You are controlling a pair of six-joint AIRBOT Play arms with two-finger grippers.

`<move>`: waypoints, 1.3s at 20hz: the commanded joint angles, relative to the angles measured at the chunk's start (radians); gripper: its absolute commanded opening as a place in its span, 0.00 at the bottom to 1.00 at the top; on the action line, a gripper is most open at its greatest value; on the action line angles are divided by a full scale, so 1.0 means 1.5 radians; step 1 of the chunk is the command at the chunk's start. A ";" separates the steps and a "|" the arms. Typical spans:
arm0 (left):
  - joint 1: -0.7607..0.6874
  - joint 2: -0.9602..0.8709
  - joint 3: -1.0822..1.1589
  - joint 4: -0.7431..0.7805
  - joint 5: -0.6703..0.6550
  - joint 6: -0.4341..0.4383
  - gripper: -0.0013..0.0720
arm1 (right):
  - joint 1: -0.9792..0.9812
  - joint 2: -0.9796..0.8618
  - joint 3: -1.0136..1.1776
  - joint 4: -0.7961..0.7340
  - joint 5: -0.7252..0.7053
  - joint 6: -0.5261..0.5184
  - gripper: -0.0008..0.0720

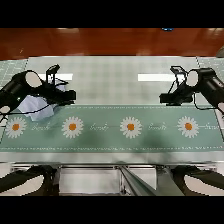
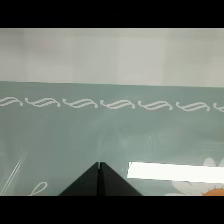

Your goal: Fold the shirts.

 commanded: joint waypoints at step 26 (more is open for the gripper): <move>0.510 -0.037 -0.015 -0.088 0.014 0.082 0.71 | 0.000 0.160 -0.076 -0.028 -0.056 0.020 0.58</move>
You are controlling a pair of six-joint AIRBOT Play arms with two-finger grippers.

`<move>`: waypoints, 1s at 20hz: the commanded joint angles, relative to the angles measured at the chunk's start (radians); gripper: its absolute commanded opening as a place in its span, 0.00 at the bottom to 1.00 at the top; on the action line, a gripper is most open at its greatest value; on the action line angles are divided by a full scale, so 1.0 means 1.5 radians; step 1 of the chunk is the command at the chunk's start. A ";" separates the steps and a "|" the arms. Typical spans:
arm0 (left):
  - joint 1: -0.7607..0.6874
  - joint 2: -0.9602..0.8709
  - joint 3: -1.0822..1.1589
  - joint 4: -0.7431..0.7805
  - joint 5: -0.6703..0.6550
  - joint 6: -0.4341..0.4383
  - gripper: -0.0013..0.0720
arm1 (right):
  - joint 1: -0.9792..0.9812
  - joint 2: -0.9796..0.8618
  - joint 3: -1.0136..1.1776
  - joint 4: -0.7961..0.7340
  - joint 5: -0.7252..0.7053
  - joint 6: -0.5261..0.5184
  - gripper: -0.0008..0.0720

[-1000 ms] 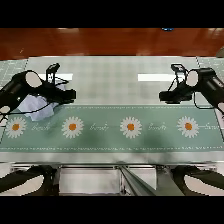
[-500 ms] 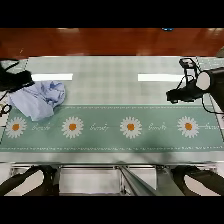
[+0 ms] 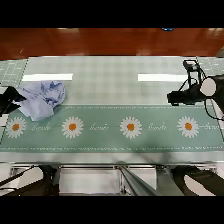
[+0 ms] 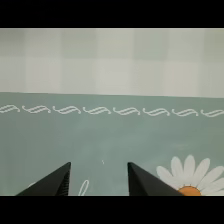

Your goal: Fold the shirts.

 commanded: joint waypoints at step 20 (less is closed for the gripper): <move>-0.131 0.081 0.435 -0.162 -0.111 0.085 0.04 | 0.000 0.106 -0.002 0.080 0.041 0.030 0.57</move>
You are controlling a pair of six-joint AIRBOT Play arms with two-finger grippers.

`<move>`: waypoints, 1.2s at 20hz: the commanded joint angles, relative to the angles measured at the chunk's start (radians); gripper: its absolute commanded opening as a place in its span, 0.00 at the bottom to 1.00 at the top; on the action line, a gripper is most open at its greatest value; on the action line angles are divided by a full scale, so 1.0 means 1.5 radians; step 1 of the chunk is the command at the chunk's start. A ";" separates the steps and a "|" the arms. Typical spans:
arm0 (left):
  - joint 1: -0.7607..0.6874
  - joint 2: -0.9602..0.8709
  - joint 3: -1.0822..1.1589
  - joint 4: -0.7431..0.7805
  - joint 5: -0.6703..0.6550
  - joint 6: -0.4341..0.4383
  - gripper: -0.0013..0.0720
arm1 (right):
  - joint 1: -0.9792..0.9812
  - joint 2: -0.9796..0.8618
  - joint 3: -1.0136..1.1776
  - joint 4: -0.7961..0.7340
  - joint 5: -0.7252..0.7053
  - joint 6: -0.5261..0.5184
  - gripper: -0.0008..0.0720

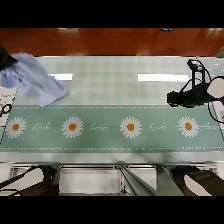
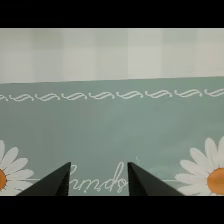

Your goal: Fold the shirts.

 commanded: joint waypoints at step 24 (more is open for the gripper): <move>-0.626 0.189 -0.432 -0.234 0.485 0.003 0.04 | 0.000 0.179 -0.006 0.006 0.013 0.009 0.57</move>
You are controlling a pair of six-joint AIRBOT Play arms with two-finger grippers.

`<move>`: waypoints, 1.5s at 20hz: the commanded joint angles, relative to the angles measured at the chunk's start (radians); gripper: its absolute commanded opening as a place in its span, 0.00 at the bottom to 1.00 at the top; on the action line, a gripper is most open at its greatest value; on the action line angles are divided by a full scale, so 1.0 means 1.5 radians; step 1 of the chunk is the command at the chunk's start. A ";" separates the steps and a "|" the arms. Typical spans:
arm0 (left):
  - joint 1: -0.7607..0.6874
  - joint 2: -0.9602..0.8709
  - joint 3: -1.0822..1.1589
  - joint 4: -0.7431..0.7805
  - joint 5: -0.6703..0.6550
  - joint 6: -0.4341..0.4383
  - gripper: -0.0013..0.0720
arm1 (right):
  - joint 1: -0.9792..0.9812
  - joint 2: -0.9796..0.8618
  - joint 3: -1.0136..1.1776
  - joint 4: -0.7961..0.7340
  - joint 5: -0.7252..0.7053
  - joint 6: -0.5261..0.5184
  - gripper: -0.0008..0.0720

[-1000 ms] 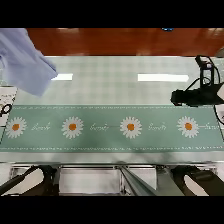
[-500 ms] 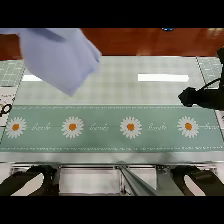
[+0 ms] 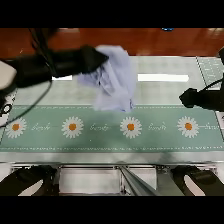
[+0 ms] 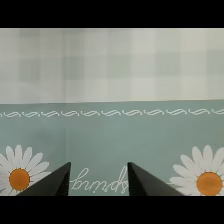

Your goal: Fold the shirts.

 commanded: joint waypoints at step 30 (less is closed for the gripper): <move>0.312 -0.226 -0.233 -0.129 -0.329 0.150 0.71 | -0.218 -0.074 -0.299 0.324 -0.061 -0.212 0.57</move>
